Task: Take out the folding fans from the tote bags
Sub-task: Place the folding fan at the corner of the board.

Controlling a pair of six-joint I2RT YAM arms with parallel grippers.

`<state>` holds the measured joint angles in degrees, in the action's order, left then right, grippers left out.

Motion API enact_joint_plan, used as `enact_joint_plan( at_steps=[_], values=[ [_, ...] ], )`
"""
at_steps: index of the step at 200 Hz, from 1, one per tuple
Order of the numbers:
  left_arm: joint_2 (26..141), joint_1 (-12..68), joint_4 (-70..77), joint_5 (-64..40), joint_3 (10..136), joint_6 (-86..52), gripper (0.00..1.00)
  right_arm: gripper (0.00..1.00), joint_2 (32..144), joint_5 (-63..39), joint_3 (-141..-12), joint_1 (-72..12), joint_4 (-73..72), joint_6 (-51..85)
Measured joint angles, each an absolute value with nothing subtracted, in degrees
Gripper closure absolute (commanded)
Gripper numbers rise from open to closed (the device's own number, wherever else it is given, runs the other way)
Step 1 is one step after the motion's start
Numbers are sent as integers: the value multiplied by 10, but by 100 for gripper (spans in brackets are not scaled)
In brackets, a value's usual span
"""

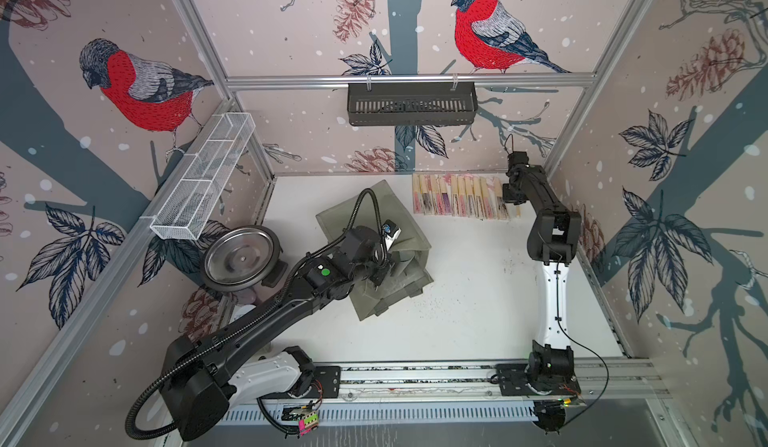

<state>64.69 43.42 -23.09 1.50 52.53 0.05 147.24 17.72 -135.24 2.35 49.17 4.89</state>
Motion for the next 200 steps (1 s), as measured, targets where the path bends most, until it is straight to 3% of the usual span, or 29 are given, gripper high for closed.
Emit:
enact_joint_plan(
  at_steps=[42, 98, 147, 168, 200],
  values=[
    [648, 437, -231, 16, 525, 1, 100, 64, 1481, 148, -1358, 23, 495, 60],
    [648, 438, -231, 18, 525, 1, 100, 62, 1462, 103, -1360, 23, 496, 74],
    [648, 439, -231, 20, 525, 1, 100, 63, 1381, 69, -1350, 22, 496, 102],
    [647, 439, -231, 21, 525, 1, 100, 64, 1295, 42, -1258, 13, 471, 127],
    [643, 439, -232, 22, 525, 1, 100, 65, 1096, -13, -986, -26, 369, 189]
  ],
)
